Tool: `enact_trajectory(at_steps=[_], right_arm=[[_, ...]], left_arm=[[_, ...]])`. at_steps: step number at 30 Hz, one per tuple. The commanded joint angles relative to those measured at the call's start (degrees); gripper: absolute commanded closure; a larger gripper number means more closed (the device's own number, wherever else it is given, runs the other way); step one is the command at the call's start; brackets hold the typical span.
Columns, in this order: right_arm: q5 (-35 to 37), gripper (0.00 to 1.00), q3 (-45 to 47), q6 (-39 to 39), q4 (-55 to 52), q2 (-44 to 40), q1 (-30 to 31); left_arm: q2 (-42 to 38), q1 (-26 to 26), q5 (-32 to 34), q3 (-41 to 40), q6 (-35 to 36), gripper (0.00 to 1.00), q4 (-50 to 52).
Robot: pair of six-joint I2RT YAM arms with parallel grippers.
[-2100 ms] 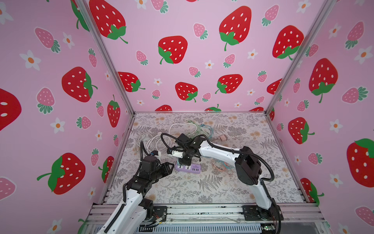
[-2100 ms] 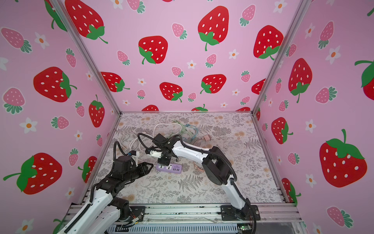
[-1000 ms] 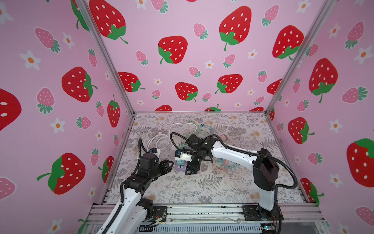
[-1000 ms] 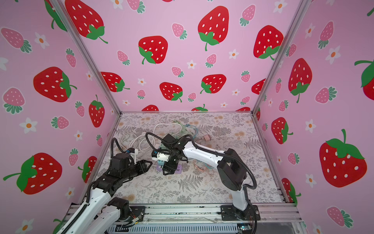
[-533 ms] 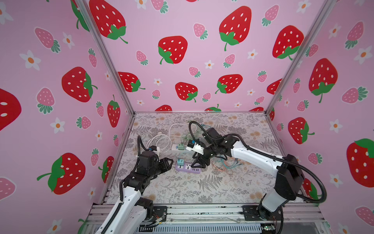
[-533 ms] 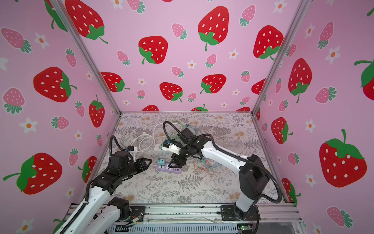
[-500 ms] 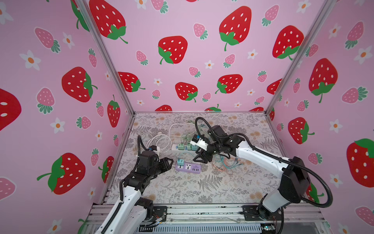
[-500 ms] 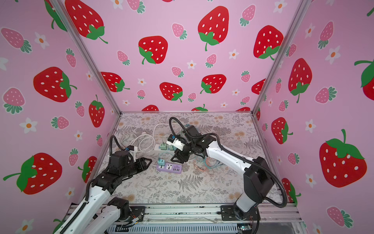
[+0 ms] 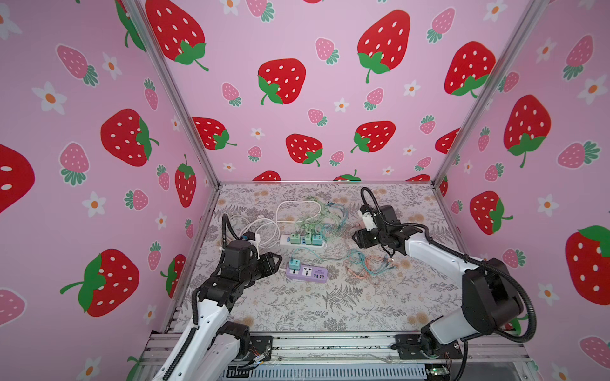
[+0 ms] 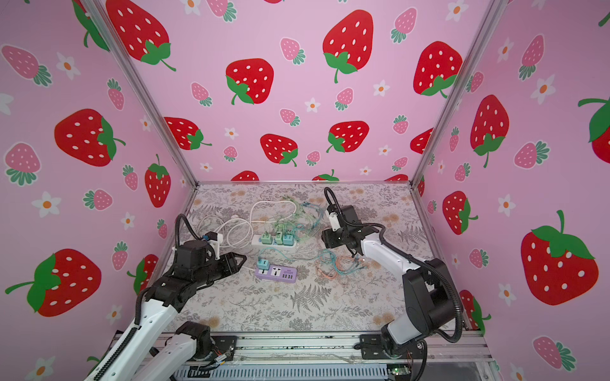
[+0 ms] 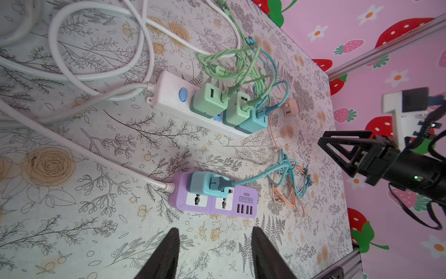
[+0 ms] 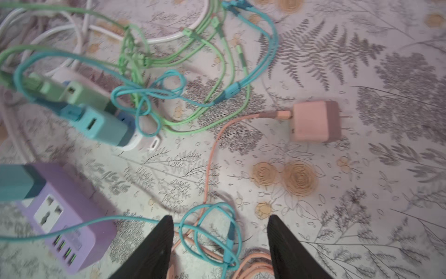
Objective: Insert plugs into power strip
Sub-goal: Pick up the plug from the top-center of the table.
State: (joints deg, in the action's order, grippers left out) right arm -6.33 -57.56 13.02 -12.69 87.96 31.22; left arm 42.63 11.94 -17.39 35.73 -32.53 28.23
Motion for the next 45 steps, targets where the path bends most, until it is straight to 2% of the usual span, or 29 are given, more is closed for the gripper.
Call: enact_trajectory(at_steps=[1, 7, 12, 18, 30, 37, 45], right_arm=[[6.86, 0.34, 0.22, 6.61, 6.34, 2.75, -1.63], [10.88, 0.27, -4.17, 11.50, 7.40, 10.13, -3.31], [12.79, 0.25, -5.09, 16.45, 10.36, 13.47, -3.49], [11.95, 0.25, -6.57, 22.50, 13.54, 16.98, -3.62], [17.06, 0.30, -10.10, 33.03, 13.84, 22.63, -3.61], [18.78, 0.31, -12.81, 34.74, 12.80, 25.80, -3.58], [21.13, 0.32, -21.27, 32.55, 8.71, 32.09, -3.62]], left_arm=[[-0.43, -0.36, -0.31, 2.57, 1.44, 0.48, 2.09], [-0.92, -0.42, -1.48, 2.94, 1.86, 0.46, 3.13], [-2.02, -0.46, -1.44, 2.78, 2.20, 0.46, 3.49], [-1.85, -0.53, -2.60, 2.79, 2.91, 0.45, 3.47], [-2.74, -0.52, -4.13, 2.20, 3.27, 0.45, 2.76], [-2.64, -0.50, -5.46, 1.87, 3.09, 0.45, 1.78], [-3.42, -0.61, -5.64, 1.54, 3.11, 0.45, 1.96]])
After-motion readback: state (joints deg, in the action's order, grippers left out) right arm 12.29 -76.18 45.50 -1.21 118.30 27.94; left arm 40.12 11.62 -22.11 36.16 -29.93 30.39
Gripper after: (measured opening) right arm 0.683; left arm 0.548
